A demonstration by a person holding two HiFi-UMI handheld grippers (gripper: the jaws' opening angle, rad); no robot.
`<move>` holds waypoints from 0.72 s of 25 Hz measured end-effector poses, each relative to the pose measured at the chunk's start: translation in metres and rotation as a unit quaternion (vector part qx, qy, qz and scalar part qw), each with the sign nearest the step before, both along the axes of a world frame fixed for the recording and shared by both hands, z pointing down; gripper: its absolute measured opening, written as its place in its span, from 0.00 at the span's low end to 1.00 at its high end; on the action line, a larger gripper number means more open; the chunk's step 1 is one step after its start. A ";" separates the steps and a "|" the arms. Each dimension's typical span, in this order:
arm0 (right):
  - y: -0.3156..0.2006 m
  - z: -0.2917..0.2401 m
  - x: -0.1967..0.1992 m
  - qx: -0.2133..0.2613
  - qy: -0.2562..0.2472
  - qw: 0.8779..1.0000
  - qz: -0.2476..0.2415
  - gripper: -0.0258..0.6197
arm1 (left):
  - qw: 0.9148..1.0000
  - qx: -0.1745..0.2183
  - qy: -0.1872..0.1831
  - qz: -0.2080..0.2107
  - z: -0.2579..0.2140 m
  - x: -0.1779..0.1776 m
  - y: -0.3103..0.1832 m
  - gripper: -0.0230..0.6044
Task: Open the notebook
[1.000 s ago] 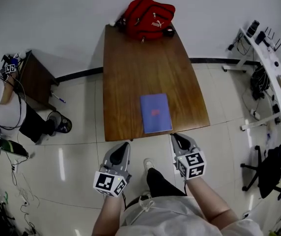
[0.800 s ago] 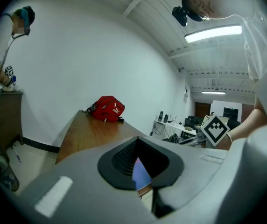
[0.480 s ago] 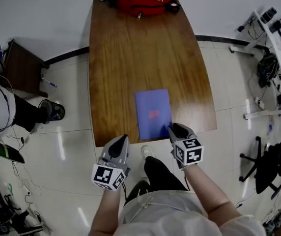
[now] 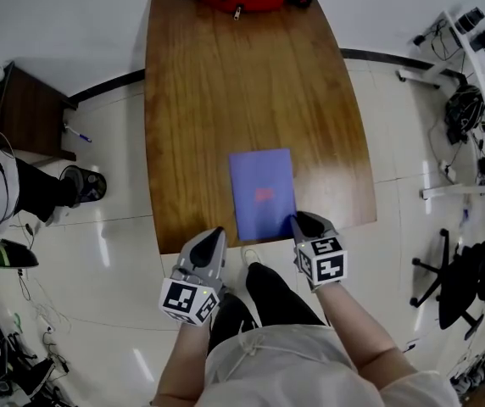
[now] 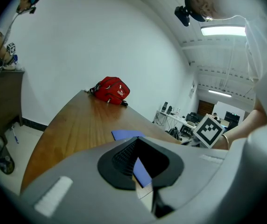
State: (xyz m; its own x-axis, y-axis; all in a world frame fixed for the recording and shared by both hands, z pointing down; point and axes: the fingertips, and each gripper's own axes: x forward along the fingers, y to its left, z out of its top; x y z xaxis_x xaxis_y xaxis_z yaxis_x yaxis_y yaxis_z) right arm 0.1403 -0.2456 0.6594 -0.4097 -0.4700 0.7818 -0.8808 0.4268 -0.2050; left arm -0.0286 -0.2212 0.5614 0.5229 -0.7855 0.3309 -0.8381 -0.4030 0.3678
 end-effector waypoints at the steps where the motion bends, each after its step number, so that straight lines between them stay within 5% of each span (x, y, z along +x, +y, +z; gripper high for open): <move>1: 0.000 0.000 -0.001 0.001 0.003 1.000 -0.004 0.13 | 1.000 0.000 0.001 0.002 -0.001 0.001 -0.001 0.04; 18: -0.010 -0.041 0.008 0.025 -0.043 0.998 0.037 0.05 | 1.000 0.013 -0.004 0.017 -0.018 -0.021 0.006 0.04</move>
